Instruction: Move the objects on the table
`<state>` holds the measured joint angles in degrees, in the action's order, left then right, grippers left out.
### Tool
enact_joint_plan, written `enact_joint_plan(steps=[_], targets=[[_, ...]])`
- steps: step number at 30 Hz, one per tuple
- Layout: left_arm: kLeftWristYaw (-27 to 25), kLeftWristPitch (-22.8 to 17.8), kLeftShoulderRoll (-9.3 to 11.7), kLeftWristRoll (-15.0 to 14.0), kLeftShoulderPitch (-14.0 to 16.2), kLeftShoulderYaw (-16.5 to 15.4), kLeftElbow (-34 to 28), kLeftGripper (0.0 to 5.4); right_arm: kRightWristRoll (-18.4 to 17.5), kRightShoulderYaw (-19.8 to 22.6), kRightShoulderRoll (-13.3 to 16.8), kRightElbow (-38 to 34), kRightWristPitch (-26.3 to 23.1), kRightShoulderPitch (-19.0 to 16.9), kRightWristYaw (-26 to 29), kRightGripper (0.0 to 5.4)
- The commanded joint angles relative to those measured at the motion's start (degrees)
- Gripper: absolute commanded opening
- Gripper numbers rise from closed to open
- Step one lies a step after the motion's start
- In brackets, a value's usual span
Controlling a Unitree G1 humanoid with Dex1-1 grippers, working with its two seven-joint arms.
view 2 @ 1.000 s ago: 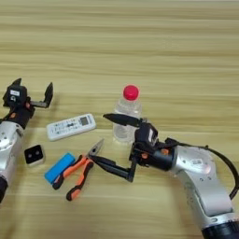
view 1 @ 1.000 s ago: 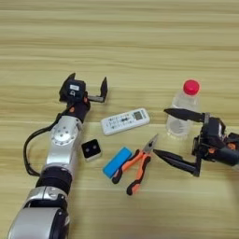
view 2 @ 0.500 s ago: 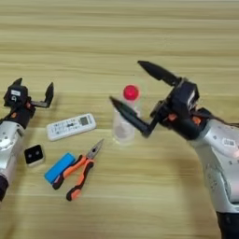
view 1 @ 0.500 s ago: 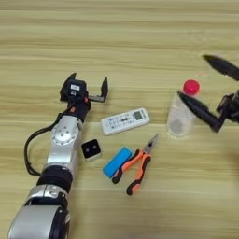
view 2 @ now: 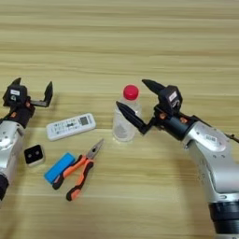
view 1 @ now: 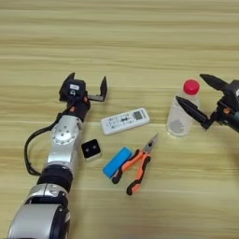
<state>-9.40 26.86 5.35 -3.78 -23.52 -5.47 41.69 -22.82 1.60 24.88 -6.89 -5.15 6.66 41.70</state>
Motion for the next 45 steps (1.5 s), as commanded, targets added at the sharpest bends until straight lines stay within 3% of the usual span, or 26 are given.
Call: enact_joint_plan(steps=[1,4,18,38,45], targets=[[0.07,0.2,0.26,0.25,-1.1,0.0,0.84,5.36,1.32,-1.18,0.24,2.53,-2.04,1.21,0.34,5.4],[-0.03,0.27,0.25,0.18,-1.19,0.01,1.06,5.36,1.84,-1.92,0.3,3.57,-2.51,1.27,0.66,5.4],[-0.04,0.44,0.13,0.09,-1.59,0.0,1.75,5.4,3.47,-3.63,-0.54,5.9,-2.39,1.63,1.2,3.42],[-1.43,0.78,0.54,-0.39,-2.11,-0.03,1.33,5.4,2.91,-2.79,0.82,3.55,-3.14,4.3,2.38,3.23],[-9.22,-1.46,2.87,-1.47,-2.08,1.82,-2.06,5.4,3.01,-2.26,1.52,3.99,-3.6,6.08,3.15,3.23]])
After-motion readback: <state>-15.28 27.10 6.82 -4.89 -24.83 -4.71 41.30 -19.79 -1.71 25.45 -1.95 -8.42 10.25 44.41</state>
